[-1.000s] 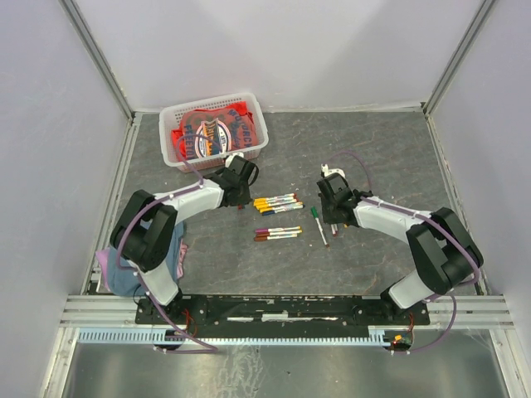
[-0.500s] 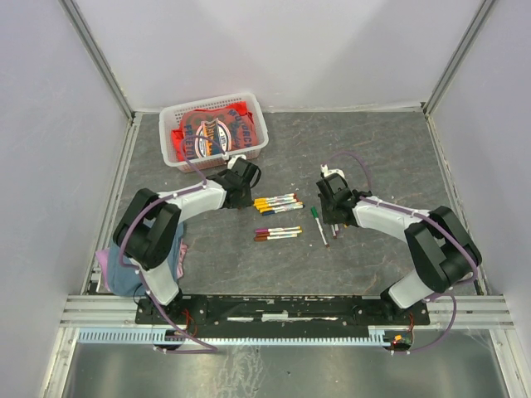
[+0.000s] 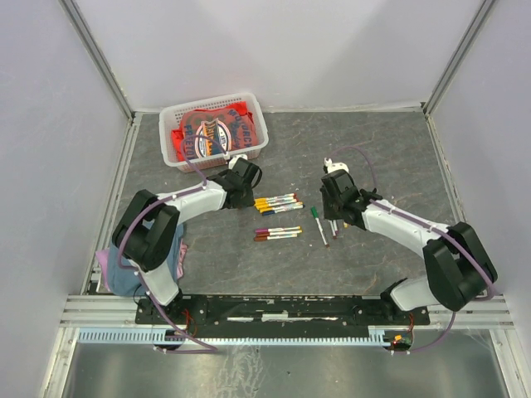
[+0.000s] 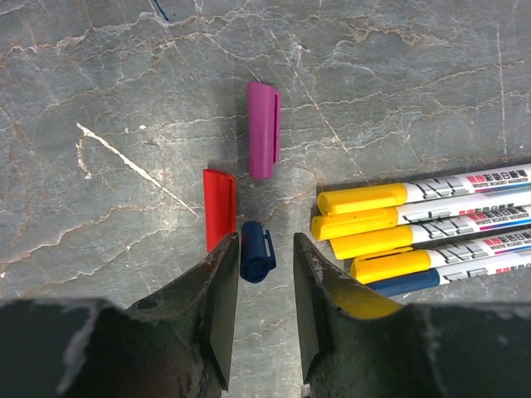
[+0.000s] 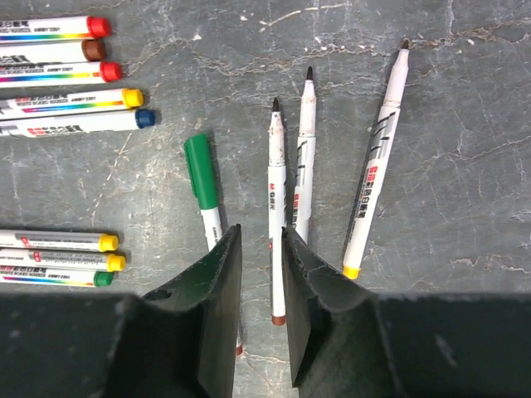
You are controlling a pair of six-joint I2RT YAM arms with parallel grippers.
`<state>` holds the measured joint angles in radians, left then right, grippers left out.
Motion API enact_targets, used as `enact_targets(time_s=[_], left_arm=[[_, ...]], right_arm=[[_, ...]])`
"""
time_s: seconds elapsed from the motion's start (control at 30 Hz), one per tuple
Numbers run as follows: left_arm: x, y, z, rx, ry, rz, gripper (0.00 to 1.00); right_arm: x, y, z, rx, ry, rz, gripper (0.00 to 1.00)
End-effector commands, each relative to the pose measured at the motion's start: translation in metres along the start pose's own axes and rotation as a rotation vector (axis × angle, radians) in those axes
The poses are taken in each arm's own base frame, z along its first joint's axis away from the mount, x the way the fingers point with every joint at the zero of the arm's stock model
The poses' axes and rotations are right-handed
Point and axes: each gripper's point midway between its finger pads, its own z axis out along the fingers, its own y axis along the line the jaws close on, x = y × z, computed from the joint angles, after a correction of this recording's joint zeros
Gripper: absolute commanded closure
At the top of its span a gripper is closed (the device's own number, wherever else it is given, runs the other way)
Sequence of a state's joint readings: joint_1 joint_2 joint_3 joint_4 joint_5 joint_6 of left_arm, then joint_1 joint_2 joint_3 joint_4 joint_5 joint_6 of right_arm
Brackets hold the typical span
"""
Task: Open the pen caps
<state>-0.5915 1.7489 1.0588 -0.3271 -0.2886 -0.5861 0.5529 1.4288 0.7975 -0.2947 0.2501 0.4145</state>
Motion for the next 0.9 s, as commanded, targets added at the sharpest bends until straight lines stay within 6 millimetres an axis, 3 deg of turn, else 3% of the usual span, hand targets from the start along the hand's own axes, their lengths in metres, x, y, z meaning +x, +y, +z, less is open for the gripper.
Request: enact_targets(time_s=[0.0, 0.27, 0.4, 0.57, 0.87], left_arm=[[-0.025, -0.008, -0.017, 0.024, -0.081, 0.007, 0.60], [-0.027, -0.009, -0.021, 0.028, -0.091, 0.006, 0.59], [-0.029, -0.007, -0.022, 0.024, -0.099, 0.010, 0.61], [-0.030, -0.006, -0.023, 0.017, -0.103, 0.018, 0.76], [-0.034, -0.005, -0.021, -0.001, -0.100, 0.035, 0.77]], right_arm=[[-0.013, 0.016, -0.013, -0.047, -0.044, -0.018, 0.67], [-0.001, 0.040, -0.014, -0.082, -0.031, -0.057, 0.67], [0.003, 0.040, -0.011, -0.076, -0.021, -0.061, 0.67], [0.006, 0.042, -0.009, -0.078, -0.010, -0.067, 0.67], [0.013, 0.042, -0.003, -0.078, 0.019, -0.083, 0.67]])
